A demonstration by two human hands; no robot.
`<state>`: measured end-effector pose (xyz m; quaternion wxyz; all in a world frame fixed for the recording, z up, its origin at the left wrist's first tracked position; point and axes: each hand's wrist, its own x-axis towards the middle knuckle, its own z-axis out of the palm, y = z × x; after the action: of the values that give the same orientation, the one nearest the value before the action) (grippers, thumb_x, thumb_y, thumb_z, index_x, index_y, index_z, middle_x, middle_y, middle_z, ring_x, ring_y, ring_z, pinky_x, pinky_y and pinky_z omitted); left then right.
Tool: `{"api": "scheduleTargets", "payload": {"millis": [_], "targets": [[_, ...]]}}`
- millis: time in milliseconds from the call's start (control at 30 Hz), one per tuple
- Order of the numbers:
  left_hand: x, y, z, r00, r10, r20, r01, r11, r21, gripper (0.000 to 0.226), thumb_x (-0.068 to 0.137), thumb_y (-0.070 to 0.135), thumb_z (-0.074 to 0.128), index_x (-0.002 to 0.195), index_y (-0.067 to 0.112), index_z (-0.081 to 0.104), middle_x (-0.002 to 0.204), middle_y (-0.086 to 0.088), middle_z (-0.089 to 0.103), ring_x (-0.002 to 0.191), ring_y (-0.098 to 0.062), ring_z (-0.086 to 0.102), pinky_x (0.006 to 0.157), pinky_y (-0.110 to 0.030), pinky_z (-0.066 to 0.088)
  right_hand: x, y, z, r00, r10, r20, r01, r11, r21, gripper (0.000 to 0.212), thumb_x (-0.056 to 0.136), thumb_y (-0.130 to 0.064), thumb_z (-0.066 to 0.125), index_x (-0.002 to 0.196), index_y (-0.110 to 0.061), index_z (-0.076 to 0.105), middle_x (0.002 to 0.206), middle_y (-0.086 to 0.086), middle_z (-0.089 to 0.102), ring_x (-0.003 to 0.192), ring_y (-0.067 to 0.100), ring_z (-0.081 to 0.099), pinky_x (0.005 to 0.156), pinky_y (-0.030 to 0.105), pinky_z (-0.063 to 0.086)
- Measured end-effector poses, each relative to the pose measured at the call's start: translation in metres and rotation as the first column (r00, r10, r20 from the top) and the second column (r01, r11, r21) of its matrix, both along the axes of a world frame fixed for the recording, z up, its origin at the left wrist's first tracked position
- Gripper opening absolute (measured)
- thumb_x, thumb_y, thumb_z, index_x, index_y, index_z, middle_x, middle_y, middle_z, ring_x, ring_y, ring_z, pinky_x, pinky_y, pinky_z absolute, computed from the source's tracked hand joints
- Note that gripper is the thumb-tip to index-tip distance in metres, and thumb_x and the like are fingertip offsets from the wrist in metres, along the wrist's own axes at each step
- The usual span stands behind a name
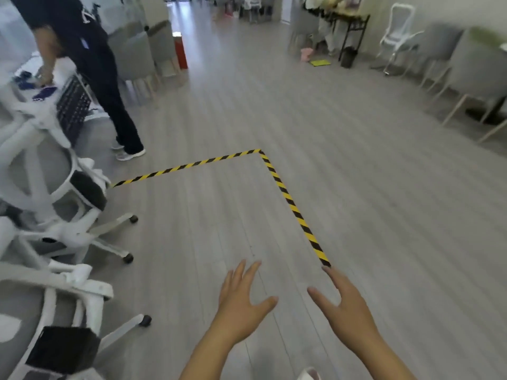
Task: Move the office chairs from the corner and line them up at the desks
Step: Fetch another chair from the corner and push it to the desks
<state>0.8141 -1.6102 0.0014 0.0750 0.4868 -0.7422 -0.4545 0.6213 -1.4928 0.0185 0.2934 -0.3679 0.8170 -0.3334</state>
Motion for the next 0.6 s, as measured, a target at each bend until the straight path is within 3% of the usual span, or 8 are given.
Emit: {"api": "scheduleTargets", "payload": {"millis": [67,167,300,433,600], "targets": [[-0.051,-0.003,0.007,0.993,-0.110,0.035,0.110,0.994,-0.016,0.080,0.084,0.060,0.061,0.148,0.053,0.014,0.160,0.021,-0.008,0.149,-0.011,-0.013,0.122,-0.042,0.004,-0.039,0.009,0.006,0.998,-0.057,-0.010,0.057,0.997,-0.043,0.057,0.078,-0.069,0.058,0.129,-0.048,0.045,0.137,-0.028,0.043,0.131,0.003,0.039,0.110,0.040,0.035],[-0.133,-0.004,0.014,0.967,-0.247,0.053,0.251,0.965,-0.079,0.078,0.084,0.059,0.060,0.147,0.053,0.014,0.161,0.019,-0.007,0.149,-0.013,-0.012,0.122,-0.041,0.004,-0.101,0.028,0.013,0.988,-0.151,-0.040,0.147,0.985,-0.091,0.043,0.084,-0.058,0.061,0.123,-0.054,0.043,0.125,-0.040,0.040,0.128,0.001,0.036,0.107,0.033,0.030],[-0.235,0.006,0.016,0.914,-0.400,0.067,0.405,0.900,-0.161,0.078,0.084,0.060,0.060,0.146,0.056,0.013,0.162,0.016,-0.005,0.150,-0.015,-0.009,0.122,-0.041,0.006,-0.177,0.064,0.008,0.948,-0.307,-0.080,0.305,0.952,-0.040,0.069,0.086,-0.063,0.054,0.146,-0.038,0.031,0.152,-0.019,0.028,0.145,0.010,0.019,0.117,0.043,0.021],[-0.322,0.036,0.015,0.791,-0.604,0.095,0.611,0.775,-0.162,0.078,0.084,0.060,0.059,0.146,0.057,0.012,0.160,0.020,-0.009,0.149,-0.015,-0.012,0.121,-0.040,0.005,-0.231,0.112,-0.001,0.877,-0.472,-0.094,0.471,0.881,-0.040,0.072,0.085,-0.067,0.049,0.147,-0.039,0.028,0.156,-0.015,0.025,0.146,0.012,0.015,0.118,0.043,0.019],[-0.438,0.082,0.002,0.601,-0.786,0.148,0.799,0.587,-0.127,0.079,0.085,0.057,0.060,0.148,0.053,0.013,0.161,0.018,-0.009,0.149,-0.017,-0.013,0.121,-0.044,0.005,-0.282,0.181,-0.019,0.713,-0.692,-0.116,0.699,0.714,0.036,0.072,0.084,-0.069,0.046,0.147,-0.041,0.025,0.159,-0.008,0.020,0.148,0.015,0.009,0.119,0.042,0.015]]}}
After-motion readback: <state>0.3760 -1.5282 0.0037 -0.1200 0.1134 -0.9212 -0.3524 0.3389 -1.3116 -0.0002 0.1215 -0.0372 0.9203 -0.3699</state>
